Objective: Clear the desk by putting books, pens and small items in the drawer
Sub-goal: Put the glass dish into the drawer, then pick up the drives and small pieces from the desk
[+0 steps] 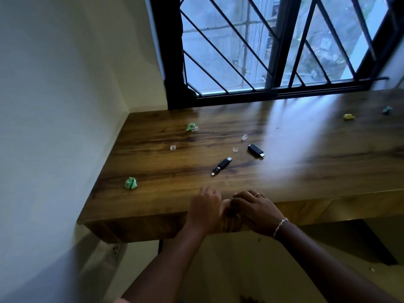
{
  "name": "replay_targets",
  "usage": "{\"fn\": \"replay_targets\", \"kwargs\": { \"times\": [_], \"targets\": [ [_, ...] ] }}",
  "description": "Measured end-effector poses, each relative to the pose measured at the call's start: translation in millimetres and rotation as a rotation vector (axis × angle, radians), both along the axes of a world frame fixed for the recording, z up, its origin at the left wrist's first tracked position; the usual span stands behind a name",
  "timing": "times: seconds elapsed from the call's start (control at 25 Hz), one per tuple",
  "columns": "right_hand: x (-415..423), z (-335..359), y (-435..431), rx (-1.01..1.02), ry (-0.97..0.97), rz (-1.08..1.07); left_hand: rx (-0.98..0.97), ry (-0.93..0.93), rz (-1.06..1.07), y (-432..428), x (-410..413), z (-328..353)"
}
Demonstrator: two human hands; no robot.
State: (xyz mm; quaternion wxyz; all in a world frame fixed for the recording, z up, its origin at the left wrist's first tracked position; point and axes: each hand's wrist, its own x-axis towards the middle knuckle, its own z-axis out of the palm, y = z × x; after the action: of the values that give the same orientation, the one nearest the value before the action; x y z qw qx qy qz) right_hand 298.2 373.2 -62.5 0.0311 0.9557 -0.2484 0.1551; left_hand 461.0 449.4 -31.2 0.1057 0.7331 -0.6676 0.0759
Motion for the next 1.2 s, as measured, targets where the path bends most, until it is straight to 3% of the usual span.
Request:
{"fn": "replay_targets", "kwargs": {
  "times": [0.32,0.48,0.6,0.76,1.0,1.2],
  "targets": [
    [-8.9,16.3,-100.4,0.024,-0.127,-0.105,-0.108,0.17,0.099,-85.4,0.1,14.9],
    [-5.5,31.8,-144.4,0.199,-0.262,-0.331,-0.165,0.273,0.203,-129.0,5.5,14.1],
    [1.9,36.8,-171.8,0.331,-0.254,-0.458,-0.176,0.359,0.279,-150.5,5.3,10.9],
    [15.9,31.6,-190.5,0.425,-0.106,-0.475,-0.182,0.439,0.337,-167.0,7.7,2.9],
    [21.5,28.9,-203.5,0.451,-0.073,-0.451,-0.123,0.455,0.319,-186.6,8.7,-7.4],
    [15.5,31.3,-214.7,0.564,-0.226,-0.462,-0.09,0.459,0.258,-224.2,9.7,-4.7]
  ]
}}
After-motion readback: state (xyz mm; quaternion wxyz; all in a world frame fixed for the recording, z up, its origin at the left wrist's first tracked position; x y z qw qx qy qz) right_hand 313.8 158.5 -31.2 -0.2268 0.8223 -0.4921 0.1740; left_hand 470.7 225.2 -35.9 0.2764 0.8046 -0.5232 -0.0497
